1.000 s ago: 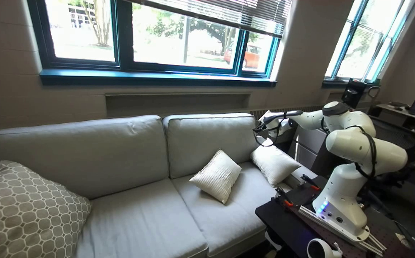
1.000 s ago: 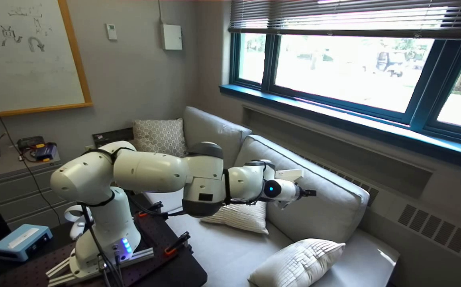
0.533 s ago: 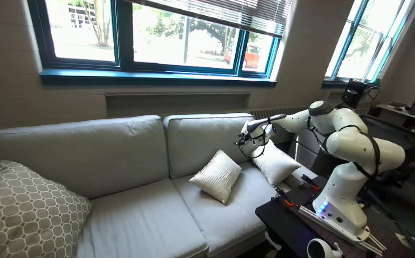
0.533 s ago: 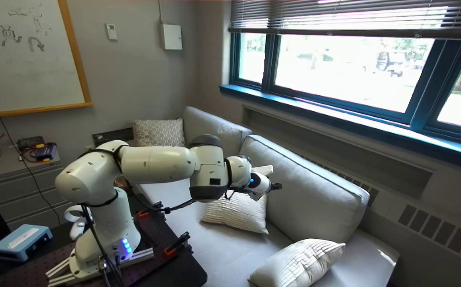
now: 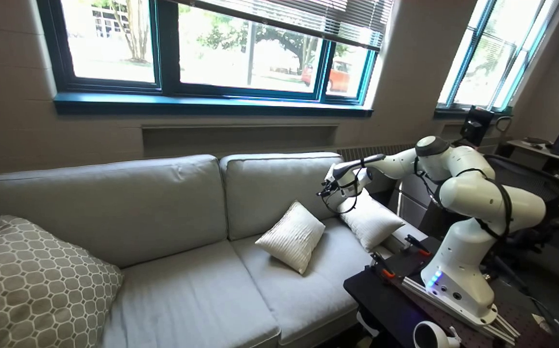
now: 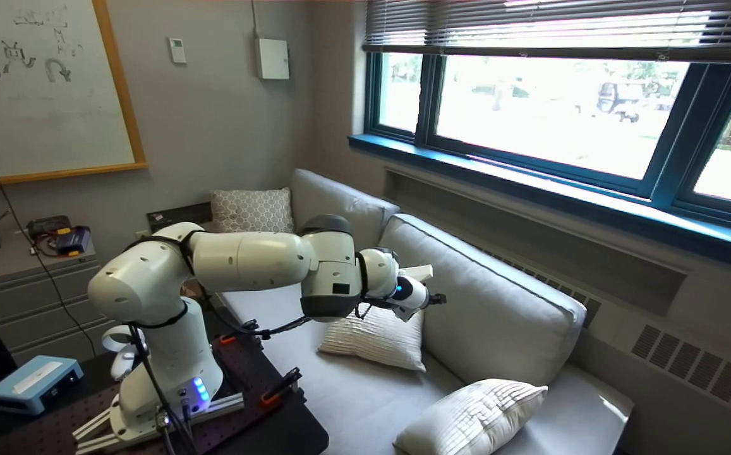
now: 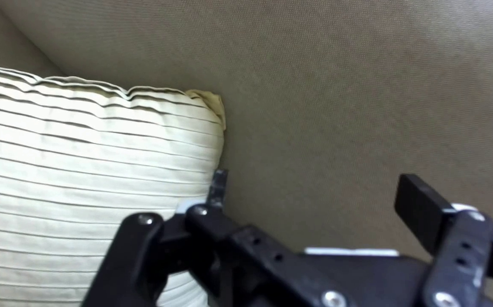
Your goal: Set the striped pillows against the armrest
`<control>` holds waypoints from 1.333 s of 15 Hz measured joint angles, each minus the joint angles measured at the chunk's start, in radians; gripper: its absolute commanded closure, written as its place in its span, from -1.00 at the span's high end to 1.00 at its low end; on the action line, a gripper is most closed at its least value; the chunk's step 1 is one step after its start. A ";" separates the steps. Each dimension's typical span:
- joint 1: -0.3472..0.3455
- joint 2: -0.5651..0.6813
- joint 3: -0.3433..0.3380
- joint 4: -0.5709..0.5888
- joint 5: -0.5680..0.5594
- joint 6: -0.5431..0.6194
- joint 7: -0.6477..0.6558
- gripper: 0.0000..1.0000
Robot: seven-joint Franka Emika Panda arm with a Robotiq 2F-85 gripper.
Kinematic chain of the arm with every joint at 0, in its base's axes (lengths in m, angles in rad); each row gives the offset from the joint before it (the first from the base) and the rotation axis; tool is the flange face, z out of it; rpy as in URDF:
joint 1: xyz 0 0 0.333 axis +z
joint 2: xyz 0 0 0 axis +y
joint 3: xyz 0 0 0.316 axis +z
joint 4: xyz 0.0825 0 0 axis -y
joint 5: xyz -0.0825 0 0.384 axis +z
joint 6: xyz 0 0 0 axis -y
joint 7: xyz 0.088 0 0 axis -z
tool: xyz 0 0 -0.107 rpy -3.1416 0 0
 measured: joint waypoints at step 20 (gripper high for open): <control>0.392 0.060 -0.090 0.330 0.085 -0.532 0.071 1.00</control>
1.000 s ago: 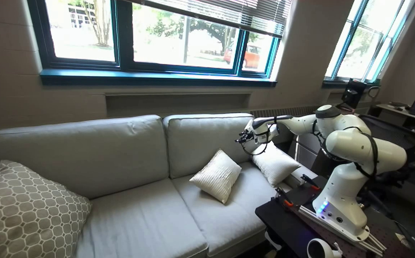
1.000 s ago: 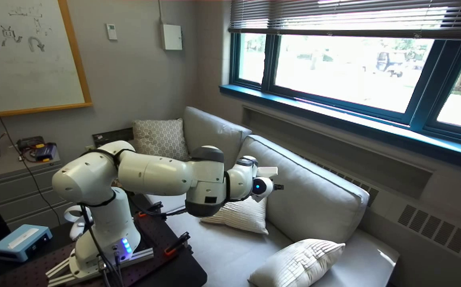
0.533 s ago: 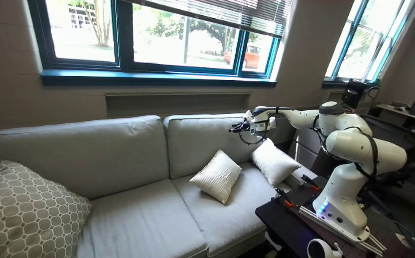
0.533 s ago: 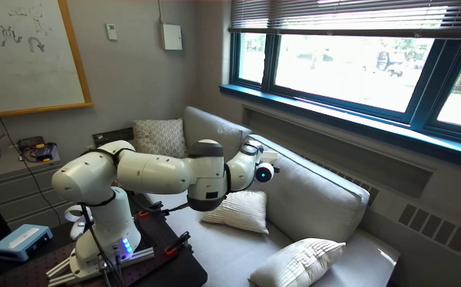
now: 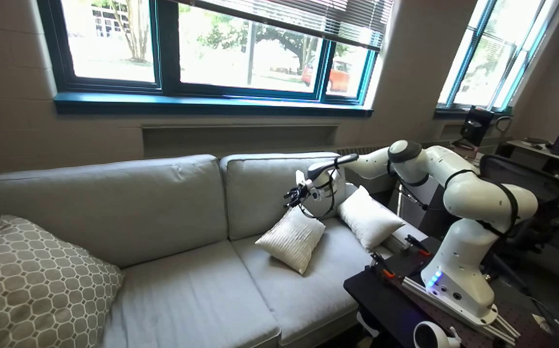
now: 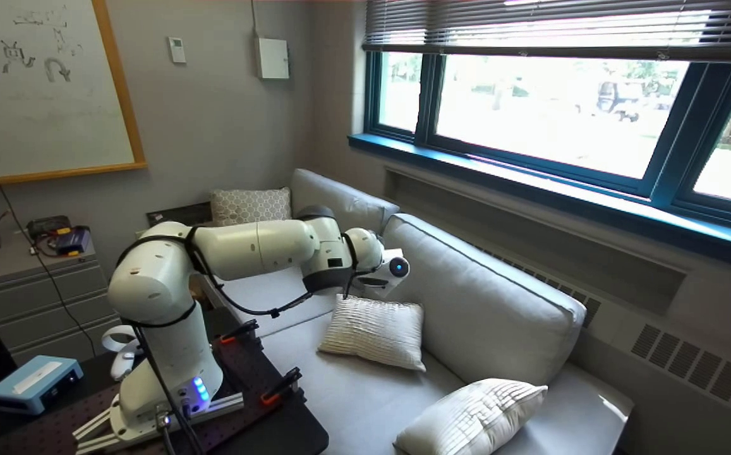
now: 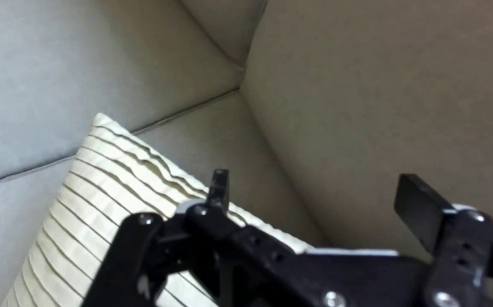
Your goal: Set the striped pillows against the armrest
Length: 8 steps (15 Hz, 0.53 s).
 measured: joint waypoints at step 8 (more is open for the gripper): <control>0.403 -0.008 -0.476 0.360 -0.026 -0.550 0.292 1.00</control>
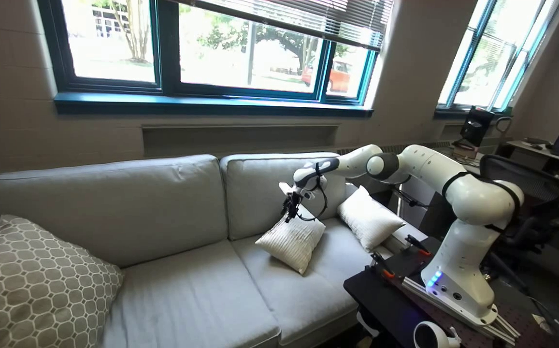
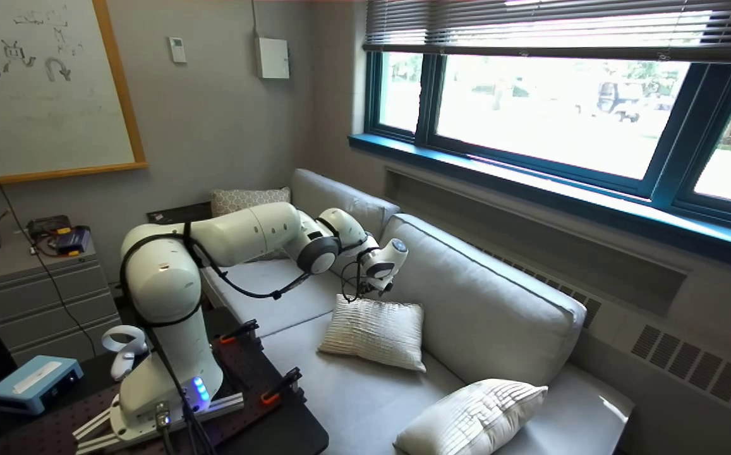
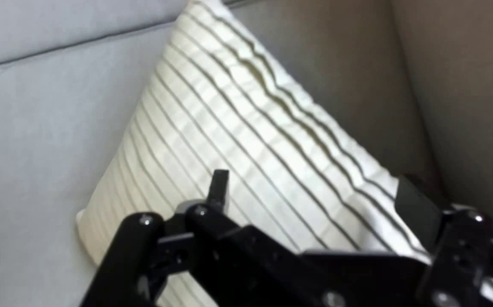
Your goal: Set the striped pillows against the armrest
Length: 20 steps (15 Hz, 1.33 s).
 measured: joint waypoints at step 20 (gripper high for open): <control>0.229 0.020 -0.397 0.152 -0.296 -0.089 0.015 1.00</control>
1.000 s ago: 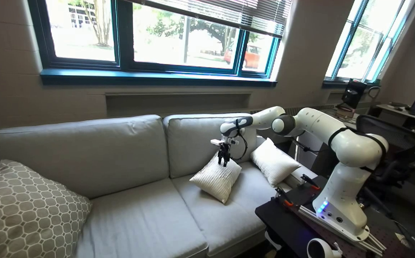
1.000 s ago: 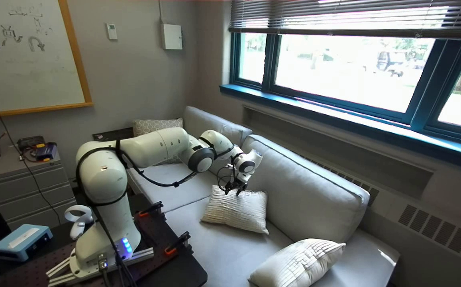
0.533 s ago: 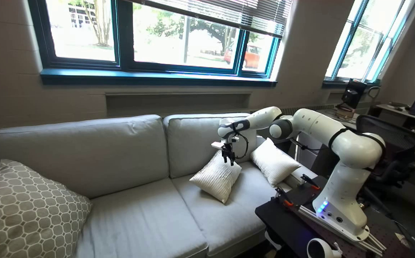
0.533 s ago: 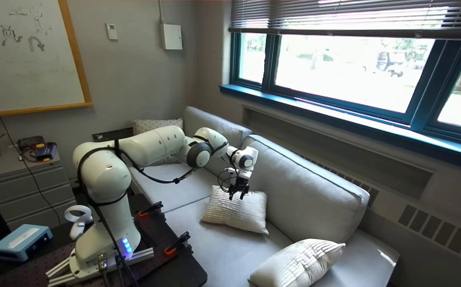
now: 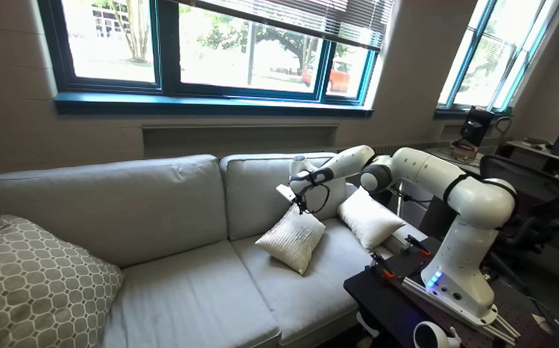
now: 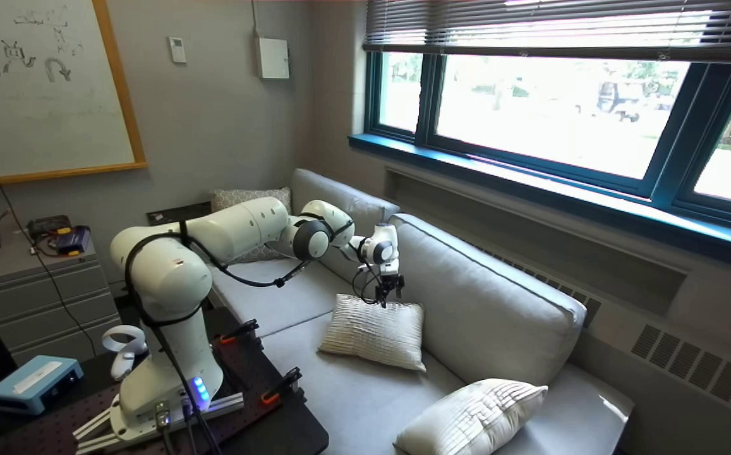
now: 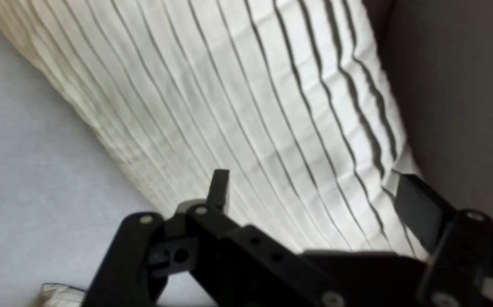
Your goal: Set the striped pillows against the armrest
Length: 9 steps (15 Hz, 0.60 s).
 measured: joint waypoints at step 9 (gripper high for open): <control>-0.015 0.004 0.024 -0.073 0.036 0.168 -0.004 1.00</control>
